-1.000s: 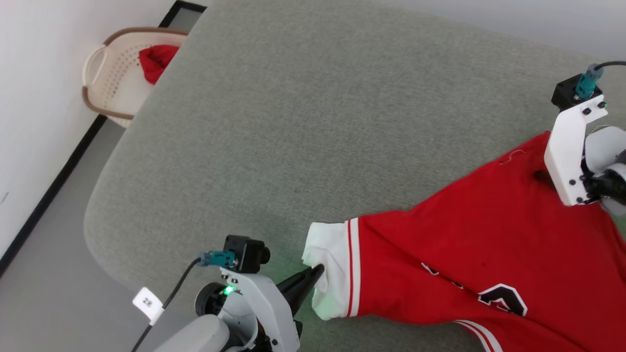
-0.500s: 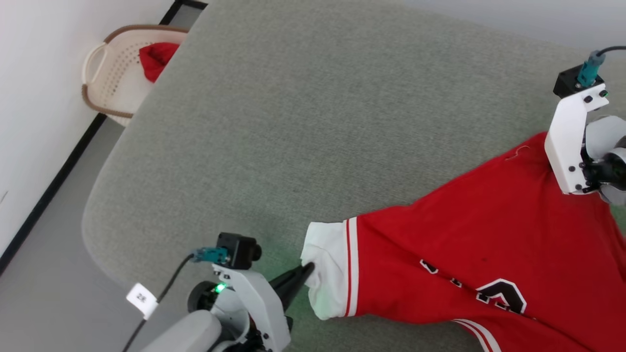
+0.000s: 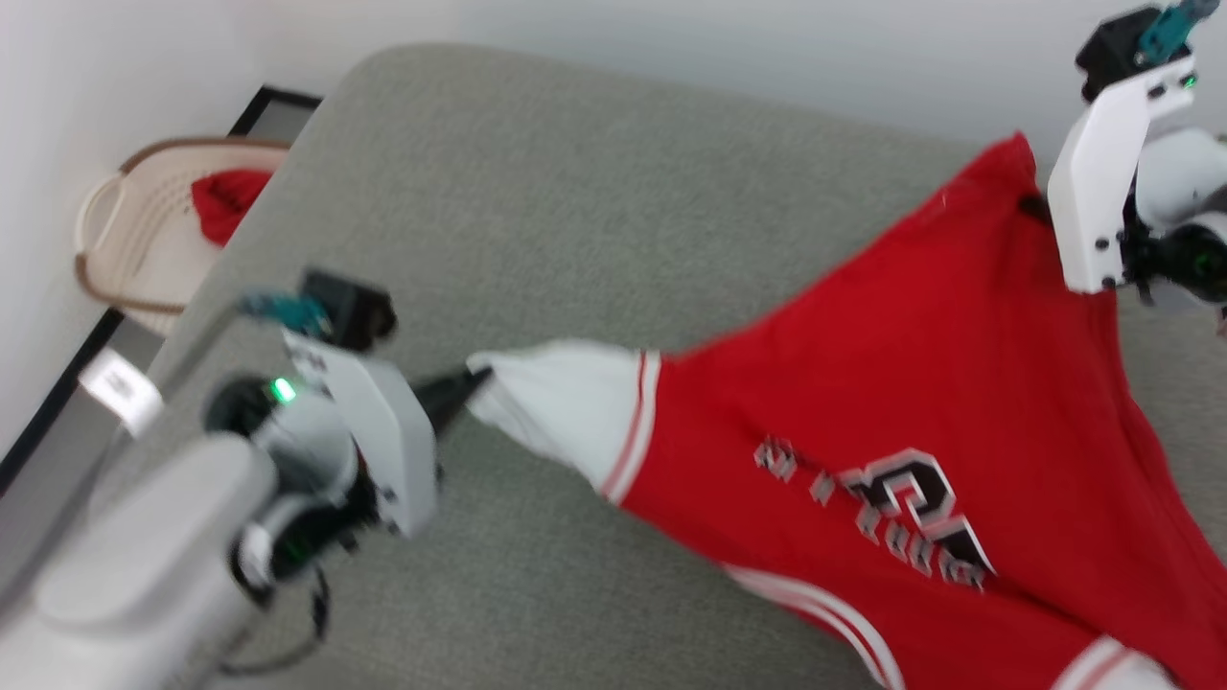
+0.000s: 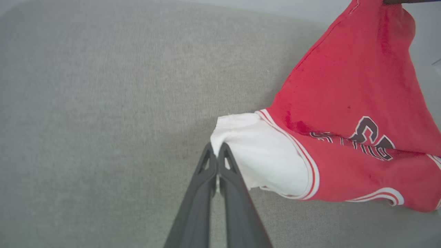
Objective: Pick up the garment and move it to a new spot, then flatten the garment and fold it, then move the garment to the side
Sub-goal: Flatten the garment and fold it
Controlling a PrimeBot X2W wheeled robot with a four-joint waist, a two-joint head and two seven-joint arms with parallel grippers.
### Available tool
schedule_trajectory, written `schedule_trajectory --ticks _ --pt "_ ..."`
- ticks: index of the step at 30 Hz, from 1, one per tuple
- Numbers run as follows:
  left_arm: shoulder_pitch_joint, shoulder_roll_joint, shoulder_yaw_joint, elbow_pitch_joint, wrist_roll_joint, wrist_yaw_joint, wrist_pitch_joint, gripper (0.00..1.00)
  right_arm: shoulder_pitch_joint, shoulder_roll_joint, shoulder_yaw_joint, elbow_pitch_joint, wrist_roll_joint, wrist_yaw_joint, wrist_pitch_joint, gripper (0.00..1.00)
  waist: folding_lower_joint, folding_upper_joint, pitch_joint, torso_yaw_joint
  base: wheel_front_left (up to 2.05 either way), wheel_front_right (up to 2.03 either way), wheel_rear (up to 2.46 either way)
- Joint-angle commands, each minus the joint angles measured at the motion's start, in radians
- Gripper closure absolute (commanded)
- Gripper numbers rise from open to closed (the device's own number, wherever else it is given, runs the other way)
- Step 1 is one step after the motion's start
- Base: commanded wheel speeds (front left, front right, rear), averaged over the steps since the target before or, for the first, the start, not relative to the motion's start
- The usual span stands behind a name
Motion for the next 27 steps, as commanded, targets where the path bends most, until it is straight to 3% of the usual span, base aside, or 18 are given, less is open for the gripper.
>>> schedule_trajectory --ticks 1,9,18,27 --pt "-0.044 0.022 0.009 -0.006 0.014 0.008 0.029 1.0 -0.022 0.0 -0.003 -0.009 0.003 -0.001 -0.023 1.0 0.0 0.0 -0.074 -0.069 0.0 0.0 0.0" --pt "-0.3 0.077 0.038 0.101 0.071 -0.015 0.157 1.0 -0.107 0.02 -0.023 0.012 -0.034 -0.001 -0.17 1.0 0.0 0.0 -0.163 -0.16 0.0 0.0 0.0" --pt "-0.605 -0.008 0.042 0.38 0.147 -0.064 0.179 1.0 -0.231 0.137 -0.08 0.176 -0.186 -0.001 -0.417 1.0 0.0 0.0 -0.218 -0.257 0.0 0.0 0.0" --pt "-0.852 -0.09 0.034 0.647 0.239 -0.101 0.052 1.0 -0.332 0.254 -0.144 0.33 -0.28 -0.001 -0.59 1.0 0.0 0.0 -0.223 -0.328 0.0 0.0 0.0"
